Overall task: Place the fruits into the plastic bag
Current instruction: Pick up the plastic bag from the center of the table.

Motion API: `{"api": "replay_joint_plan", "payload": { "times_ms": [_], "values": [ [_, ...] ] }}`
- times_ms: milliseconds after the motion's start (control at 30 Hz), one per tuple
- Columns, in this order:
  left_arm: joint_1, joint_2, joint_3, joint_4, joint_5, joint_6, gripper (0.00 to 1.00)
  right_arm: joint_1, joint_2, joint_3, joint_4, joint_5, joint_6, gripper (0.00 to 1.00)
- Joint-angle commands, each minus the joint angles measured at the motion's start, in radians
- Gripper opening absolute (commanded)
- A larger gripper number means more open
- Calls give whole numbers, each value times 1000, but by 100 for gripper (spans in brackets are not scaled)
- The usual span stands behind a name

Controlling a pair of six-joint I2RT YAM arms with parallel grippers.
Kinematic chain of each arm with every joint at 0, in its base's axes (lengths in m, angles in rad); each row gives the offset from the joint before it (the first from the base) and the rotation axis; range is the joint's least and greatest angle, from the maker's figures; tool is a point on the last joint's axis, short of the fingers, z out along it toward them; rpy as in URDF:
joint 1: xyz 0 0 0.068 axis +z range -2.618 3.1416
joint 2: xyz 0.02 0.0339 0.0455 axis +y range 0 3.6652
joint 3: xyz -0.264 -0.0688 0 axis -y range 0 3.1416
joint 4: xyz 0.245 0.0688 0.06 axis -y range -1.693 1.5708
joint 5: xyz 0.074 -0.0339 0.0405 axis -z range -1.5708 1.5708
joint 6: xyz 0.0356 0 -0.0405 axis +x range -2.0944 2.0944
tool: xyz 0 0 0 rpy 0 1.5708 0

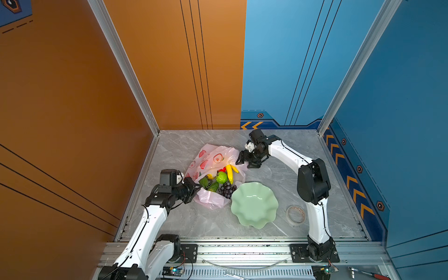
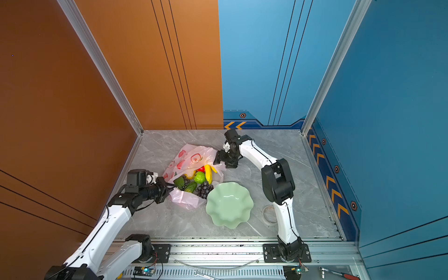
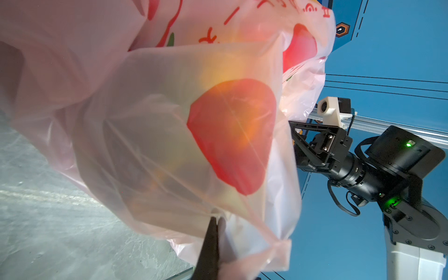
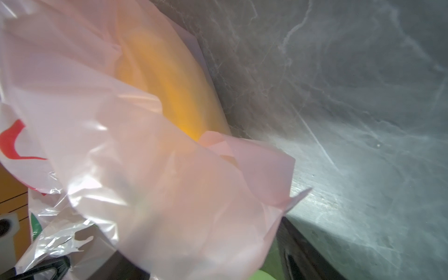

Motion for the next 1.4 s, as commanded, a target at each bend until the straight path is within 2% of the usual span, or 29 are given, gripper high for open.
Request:
{"api": "replay_joint_plan", "payload": {
  "times_ms": [0,133,233,367,500,667,933,1133,1267,1367],
  "values": [
    [7,3,29,-16,4,24,0,14,18,15,11,27,-7,70],
    [10,2,29,-16,8,26,0,14,28,30,26,55,13,56],
    [14,0,29,-19,11,27,0,14,41,51,26,72,25,38],
    [24,0,31,-19,20,30,0,15,43,80,27,87,41,0],
    [36,-11,58,-31,17,33,0,26,-14,102,26,137,46,0],
    [48,-2,160,-42,29,25,0,40,-110,196,27,186,60,0],
    [70,33,316,-18,71,-32,0,46,-112,416,26,164,119,0],
    [113,69,485,9,96,-89,0,42,-105,574,25,171,150,0],
    [156,106,577,119,117,-200,0,31,-95,697,32,163,179,0],
    [180,135,594,346,128,-391,0,25,-114,733,87,148,213,0]
  ]
}}
